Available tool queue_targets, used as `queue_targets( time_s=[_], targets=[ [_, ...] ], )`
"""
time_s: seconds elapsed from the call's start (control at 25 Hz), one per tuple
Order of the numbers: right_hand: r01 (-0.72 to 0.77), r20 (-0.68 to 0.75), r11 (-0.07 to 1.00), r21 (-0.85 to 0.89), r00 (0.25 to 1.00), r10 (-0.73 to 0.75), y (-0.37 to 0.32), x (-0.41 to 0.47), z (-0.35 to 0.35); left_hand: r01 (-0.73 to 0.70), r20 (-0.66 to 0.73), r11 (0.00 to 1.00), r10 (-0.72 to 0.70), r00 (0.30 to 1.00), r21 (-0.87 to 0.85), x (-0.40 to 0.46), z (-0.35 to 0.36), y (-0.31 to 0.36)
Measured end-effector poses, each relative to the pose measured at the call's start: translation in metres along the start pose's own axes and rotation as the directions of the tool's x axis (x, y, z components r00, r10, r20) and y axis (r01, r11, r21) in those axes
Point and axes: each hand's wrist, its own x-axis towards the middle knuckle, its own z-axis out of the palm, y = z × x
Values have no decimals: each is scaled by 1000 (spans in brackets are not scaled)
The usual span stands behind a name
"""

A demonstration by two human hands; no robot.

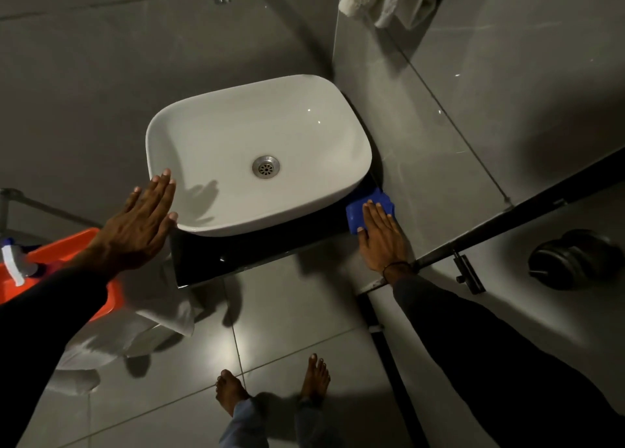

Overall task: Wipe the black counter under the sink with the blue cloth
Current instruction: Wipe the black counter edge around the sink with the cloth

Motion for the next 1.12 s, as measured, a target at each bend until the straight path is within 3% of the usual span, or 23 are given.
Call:
queue_targets(
  time_s=[0.2, 0.28, 0.52, 0.64, 0.76, 0.92, 1.0, 1.08, 1.12],
  targets=[
    [-136, 74, 985, 105, 989, 128, -32, -5, 8, -7, -22, 1000, 7, 1000, 1, -2, 1, 3],
    [-122, 69, 984, 128, 991, 114, -55, -19, 17, 5, -42, 1000, -6, 999, -17, -2, 2, 5],
    [175, 89, 966, 189, 977, -195, -152, -71, 48, 4, -43, 1000, -4, 999, 14, -6, 4, 3],
    [336, 119, 918, 210, 923, -365, -193, -85, 61, 257, -8, 939, -266, 964, -226, -18, 15, 21],
    [327, 47, 893, 310, 933, -358, -199, -75, 57, 581, 106, 596, -642, 759, -554, -42, 40, 71],
    [102, 52, 886, 452, 989, -140, -197, -51, 40, 677, 179, 308, -816, 549, -669, -60, 75, 148],
    [40, 56, 883, 468, 996, -74, -202, -43, 35, 652, 329, 42, -837, 437, -757, -55, 83, 174],
    [-49, 69, 852, 522, 998, 15, -206, -38, 29, 595, 582, -308, -737, 344, -742, -43, 89, 190],
    [-95, 70, 828, 552, 995, 67, -206, -35, 28, 574, 668, -419, -665, 333, -703, -39, 93, 194]
  ],
)
